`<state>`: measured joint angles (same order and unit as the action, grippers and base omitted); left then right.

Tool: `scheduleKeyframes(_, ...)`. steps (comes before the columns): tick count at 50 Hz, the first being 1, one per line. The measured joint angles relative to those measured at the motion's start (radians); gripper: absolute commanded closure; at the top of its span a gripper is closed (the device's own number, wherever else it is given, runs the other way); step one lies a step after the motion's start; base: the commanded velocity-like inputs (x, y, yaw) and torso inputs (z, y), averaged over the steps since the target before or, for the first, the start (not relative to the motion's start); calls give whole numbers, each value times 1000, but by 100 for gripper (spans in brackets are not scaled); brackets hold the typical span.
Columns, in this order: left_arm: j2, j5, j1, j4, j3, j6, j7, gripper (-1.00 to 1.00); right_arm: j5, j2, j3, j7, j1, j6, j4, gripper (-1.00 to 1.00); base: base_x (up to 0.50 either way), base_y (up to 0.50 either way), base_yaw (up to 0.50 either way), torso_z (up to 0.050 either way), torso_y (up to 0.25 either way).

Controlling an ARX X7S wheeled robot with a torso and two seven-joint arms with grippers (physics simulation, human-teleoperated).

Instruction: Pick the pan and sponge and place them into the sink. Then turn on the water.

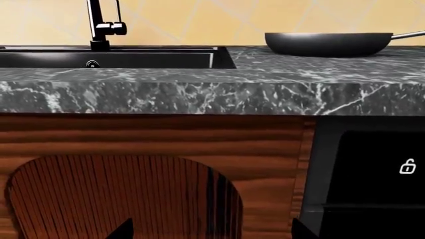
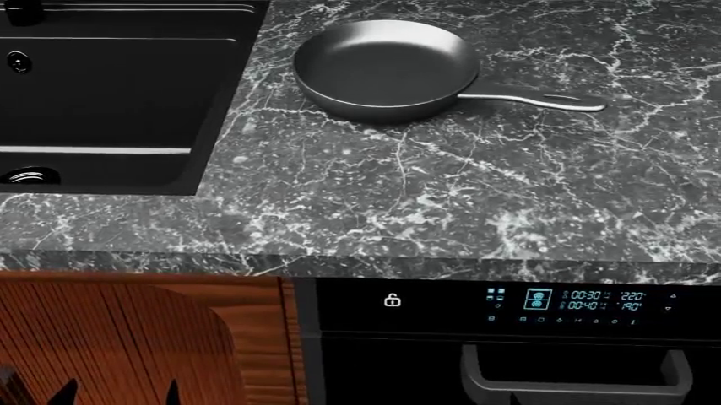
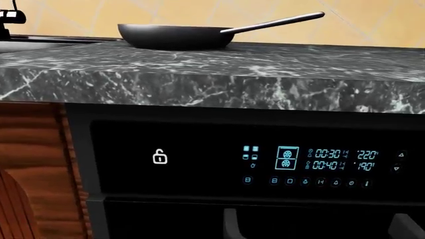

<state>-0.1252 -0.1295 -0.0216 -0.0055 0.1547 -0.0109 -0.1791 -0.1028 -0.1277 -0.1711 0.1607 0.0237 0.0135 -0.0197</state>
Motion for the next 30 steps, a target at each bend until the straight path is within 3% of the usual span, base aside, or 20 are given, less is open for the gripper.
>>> scheduleKeyframes(9,-5,-6,-2,-1,5,2,-11,-100,-5,-6,-7,9,1,2,1,-100,0,0,0,0,0)
scheduleKeyframes(30,-19,-12,-6,-7,21,10,-32,-100,-15,-19,-24,26,5,5,-1,-100,0,0,0,49,0)
